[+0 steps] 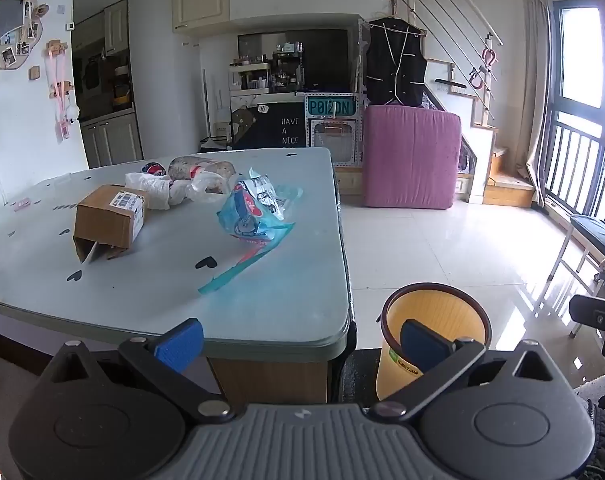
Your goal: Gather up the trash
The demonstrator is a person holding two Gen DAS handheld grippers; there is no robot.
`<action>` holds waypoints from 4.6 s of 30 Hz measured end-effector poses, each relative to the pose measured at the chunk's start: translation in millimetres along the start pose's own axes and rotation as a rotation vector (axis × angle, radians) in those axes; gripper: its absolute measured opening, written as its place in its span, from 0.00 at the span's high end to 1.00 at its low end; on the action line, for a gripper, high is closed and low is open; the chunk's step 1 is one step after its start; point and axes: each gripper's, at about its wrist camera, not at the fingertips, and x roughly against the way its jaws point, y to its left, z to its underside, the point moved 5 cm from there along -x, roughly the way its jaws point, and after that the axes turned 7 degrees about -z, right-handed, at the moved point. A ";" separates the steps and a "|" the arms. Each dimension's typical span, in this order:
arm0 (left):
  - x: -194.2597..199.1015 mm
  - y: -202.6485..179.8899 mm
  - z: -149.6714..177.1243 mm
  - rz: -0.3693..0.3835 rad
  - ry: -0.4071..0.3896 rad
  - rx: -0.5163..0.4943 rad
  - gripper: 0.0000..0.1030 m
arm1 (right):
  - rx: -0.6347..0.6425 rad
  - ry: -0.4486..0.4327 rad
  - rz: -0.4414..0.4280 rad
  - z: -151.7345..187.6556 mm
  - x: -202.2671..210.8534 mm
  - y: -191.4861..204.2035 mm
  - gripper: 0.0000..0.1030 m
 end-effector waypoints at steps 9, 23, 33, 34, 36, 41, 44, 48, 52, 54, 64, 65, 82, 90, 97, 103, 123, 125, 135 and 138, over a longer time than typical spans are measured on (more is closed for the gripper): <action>0.1 0.0 0.0 0.000 -0.001 0.000 0.00 | -0.001 -0.001 0.000 0.1 0.5 -0.2 0.00; 0.0 0.0 0.0 0.000 -0.001 -0.001 0.00 | -0.001 0.000 0.000 0.2 0.0 0.2 0.00; 0.1 0.0 0.0 -0.001 -0.001 -0.002 0.00 | 0.000 0.001 0.000 0.1 -0.3 0.2 0.00; 0.0 0.0 0.0 -0.001 -0.001 -0.002 0.00 | 0.000 0.001 0.000 0.1 -0.3 0.1 0.00; 0.0 0.0 0.0 -0.001 -0.001 -0.003 0.00 | 0.000 0.001 0.000 0.1 -0.3 0.1 0.00; 0.0 0.1 0.0 0.000 -0.002 -0.003 0.00 | -0.001 0.001 0.000 0.1 -0.4 -0.2 0.00; -0.1 0.4 -0.1 -0.001 -0.001 -0.003 0.00 | -0.001 0.002 0.001 0.1 -0.6 -0.3 0.00; -0.1 0.3 0.0 -0.001 -0.002 -0.003 0.00 | -0.001 0.002 0.001 0.2 -0.5 -0.5 0.00; 0.0 0.1 0.0 -0.001 -0.002 -0.004 0.00 | -0.001 0.003 0.000 0.2 -0.7 -0.6 0.00; 0.0 0.1 0.0 -0.002 -0.002 -0.004 0.00 | -0.001 0.003 0.001 0.3 -0.6 -0.7 0.00; 0.0 0.1 -0.1 -0.002 -0.003 -0.005 0.00 | -0.002 0.005 0.001 0.5 -1.2 -0.6 0.00; 0.0 0.1 0.0 -0.002 -0.003 -0.005 0.00 | -0.002 0.005 0.001 0.4 -1.0 -0.5 0.00; 0.0 0.2 -0.1 -0.003 -0.004 -0.006 0.00 | -0.003 0.007 0.000 0.9 -1.8 -0.7 0.00; 0.0 0.1 0.0 -0.003 -0.004 -0.007 0.00 | -0.003 0.008 -0.001 0.9 -1.1 -0.6 0.00; -0.3 -2.6 -2.8 -0.003 0.001 -0.005 0.00 | -0.006 0.013 -0.007 5.4 2.8 -3.0 0.00; -3.4 2.3 0.0 -0.008 0.017 0.007 0.00 | -0.021 0.037 -0.029 6.5 -11.8 2.2 0.00; -59.5 116.0 4.6 -0.200 0.100 0.152 0.00 | 0.004 0.029 -0.219 -48.9 -86.0 61.8 0.00; -65.7 128.1 1.2 -0.218 0.099 0.161 0.00 | -0.004 0.045 -0.239 -58.9 -99.9 74.4 0.00; -109.5 180.0 -19.7 -0.175 0.082 0.258 0.00 | 0.016 0.042 -0.257 -108.4 -165.7 141.2 0.00; -119.4 189.8 -22.8 -0.210 0.086 0.255 0.00 | 0.035 -0.038 -0.284 -123.4 -173.5 161.1 0.00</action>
